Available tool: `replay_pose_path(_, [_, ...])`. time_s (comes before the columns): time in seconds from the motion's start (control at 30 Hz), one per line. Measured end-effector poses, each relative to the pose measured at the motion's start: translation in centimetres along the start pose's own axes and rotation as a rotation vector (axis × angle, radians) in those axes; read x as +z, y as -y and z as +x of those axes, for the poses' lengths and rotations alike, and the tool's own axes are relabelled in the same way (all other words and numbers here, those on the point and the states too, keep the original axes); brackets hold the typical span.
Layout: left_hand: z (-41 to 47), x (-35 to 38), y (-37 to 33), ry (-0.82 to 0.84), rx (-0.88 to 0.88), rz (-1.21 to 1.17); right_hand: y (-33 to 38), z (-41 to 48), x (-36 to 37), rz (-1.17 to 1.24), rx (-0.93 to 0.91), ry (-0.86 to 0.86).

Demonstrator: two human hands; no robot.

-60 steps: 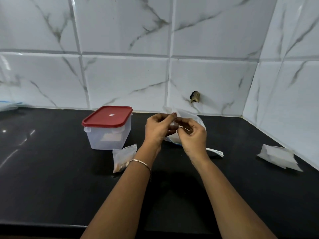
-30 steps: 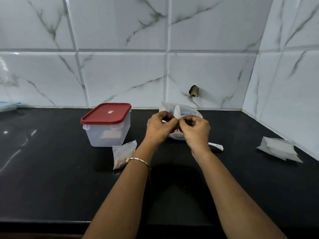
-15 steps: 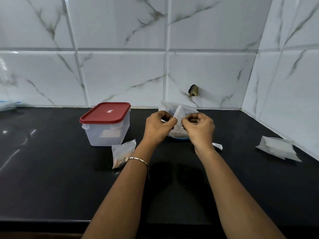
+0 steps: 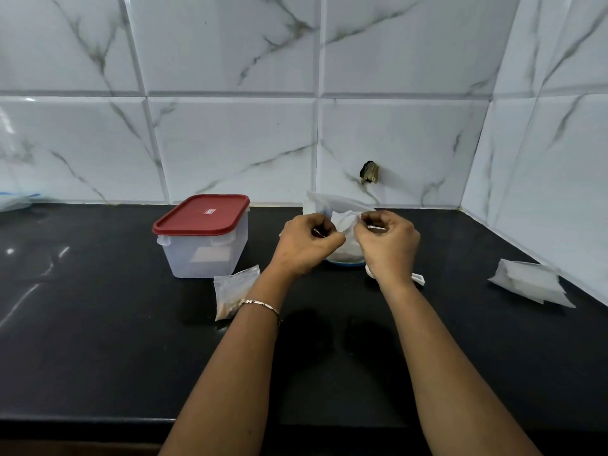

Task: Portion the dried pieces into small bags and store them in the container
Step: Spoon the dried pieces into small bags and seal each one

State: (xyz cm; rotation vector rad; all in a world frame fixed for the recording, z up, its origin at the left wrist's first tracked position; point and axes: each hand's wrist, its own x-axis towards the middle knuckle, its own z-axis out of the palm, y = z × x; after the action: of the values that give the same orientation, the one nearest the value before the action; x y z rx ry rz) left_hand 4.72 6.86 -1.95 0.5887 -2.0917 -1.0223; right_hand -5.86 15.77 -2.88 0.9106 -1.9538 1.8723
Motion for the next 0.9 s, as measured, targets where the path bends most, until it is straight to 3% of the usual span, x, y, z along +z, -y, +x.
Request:
replay_pose_path(0.17, [-0.2,0.2,0.5,-0.017,0.116,0.141,0.0,0.1,0.0,0.016,-0.009,0.025])
replay_pose_path(0.37, [0.1,0.9,1.5,-0.096,0.376,0.454,0.1,-0.1,0.2,0.084,-0.003,0.235])
replay_pose_path(0.57, [0.4,0.5,2.0,-0.160,0.386,0.520,0.2,-0.3,0.3,0.070,0.010,0.360])
replay_pose_path(0.77, [0.5,0.1,2.3,-0.239,0.403,0.533,0.5,-0.4,0.2,0.026,-0.028,0.334])
replay_pose_path(0.9, [0.7,-0.4,2.8,-0.208,0.357,0.563,0.5,-0.4,-0.1,0.056,-0.032,0.310])
